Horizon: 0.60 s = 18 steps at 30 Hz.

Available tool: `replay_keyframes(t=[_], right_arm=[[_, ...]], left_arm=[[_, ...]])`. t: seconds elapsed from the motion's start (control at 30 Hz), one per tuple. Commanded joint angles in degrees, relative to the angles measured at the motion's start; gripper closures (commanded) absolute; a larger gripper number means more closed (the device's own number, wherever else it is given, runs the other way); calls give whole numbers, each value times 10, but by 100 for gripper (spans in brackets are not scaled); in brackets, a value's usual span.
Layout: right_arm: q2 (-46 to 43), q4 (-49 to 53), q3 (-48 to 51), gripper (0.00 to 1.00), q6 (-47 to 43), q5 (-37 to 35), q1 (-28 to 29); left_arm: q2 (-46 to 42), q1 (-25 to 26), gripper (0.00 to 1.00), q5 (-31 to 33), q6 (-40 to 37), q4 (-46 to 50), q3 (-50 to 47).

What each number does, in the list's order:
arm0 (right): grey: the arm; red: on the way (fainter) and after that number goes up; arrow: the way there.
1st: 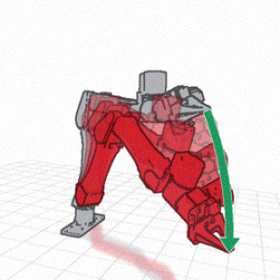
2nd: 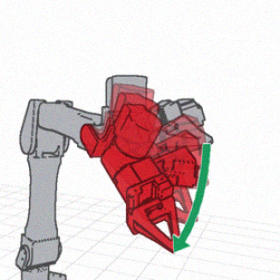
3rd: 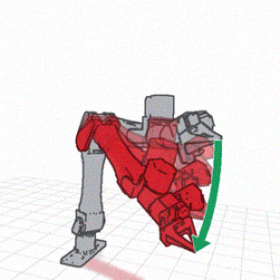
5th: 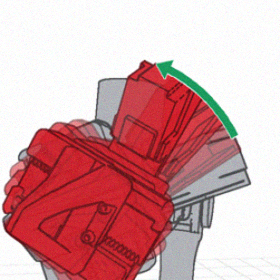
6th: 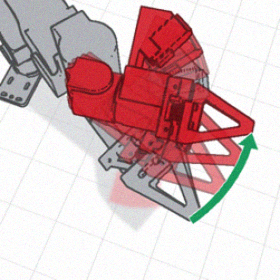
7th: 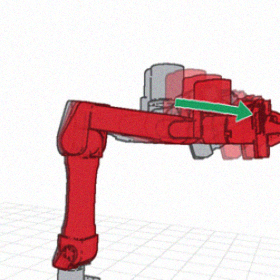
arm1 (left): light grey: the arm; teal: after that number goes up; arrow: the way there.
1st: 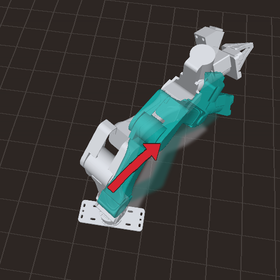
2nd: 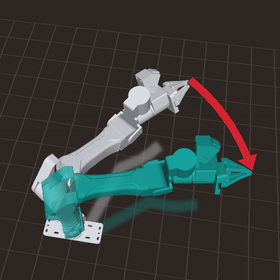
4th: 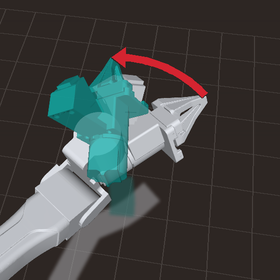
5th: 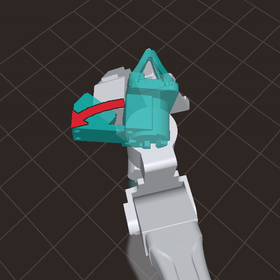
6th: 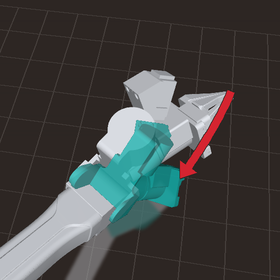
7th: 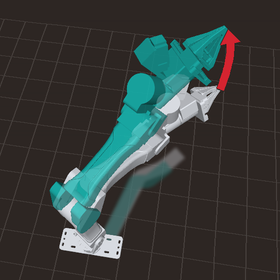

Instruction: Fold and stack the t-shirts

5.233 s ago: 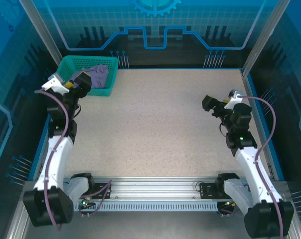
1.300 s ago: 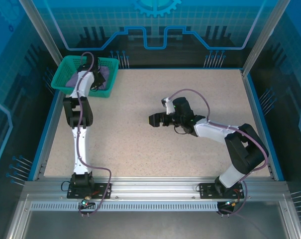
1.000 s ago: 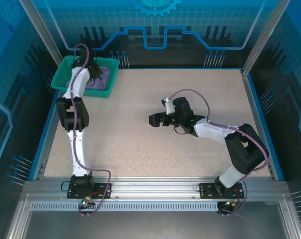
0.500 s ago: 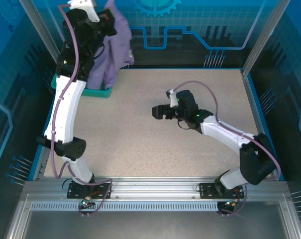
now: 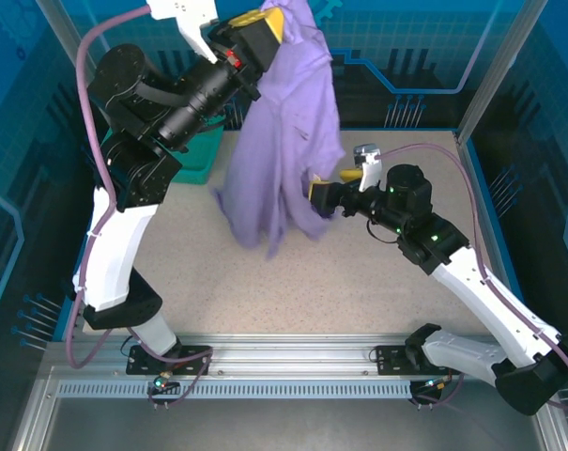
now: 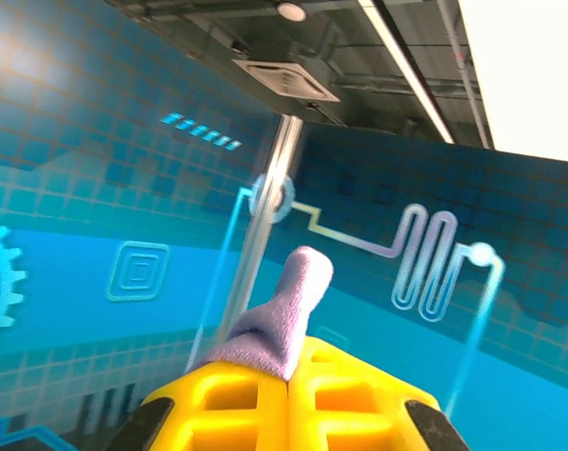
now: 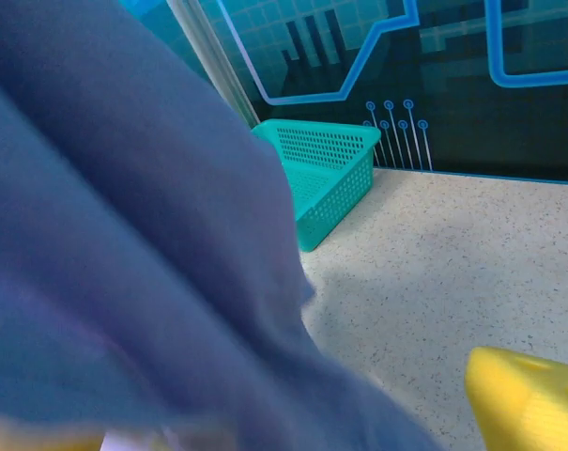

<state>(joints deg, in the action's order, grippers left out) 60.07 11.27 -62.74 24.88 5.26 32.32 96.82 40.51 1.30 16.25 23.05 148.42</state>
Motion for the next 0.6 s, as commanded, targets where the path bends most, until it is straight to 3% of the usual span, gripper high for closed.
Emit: replay_keyframes(t=[0.0, 0.07, 0.23, 0.3, 0.33, 0.57], right_arm=[[-7, 35, -13, 3, -13, 38, 3], [2, 47, -22, 13, -15, 79, 2], [11, 125, -56, 80, -31, 98, 0], [-3, 144, -60, 96, -30, 88, -9], [-11, 148, -61, 100, -27, 88, -14], [-6, 208, -138, 100, -25, 137, -28]], left_arm=[[-7, 4, 100, -19, 33, -10, 13], [-9, 5, 100, -23, 37, -6, 7], [-23, 4, 100, 43, -24, 11, 0], [-30, 2, 100, 94, -56, 20, -11], [-37, -1, 100, 117, -71, 20, -23], [-130, -17, 100, 220, -113, -37, -175]])
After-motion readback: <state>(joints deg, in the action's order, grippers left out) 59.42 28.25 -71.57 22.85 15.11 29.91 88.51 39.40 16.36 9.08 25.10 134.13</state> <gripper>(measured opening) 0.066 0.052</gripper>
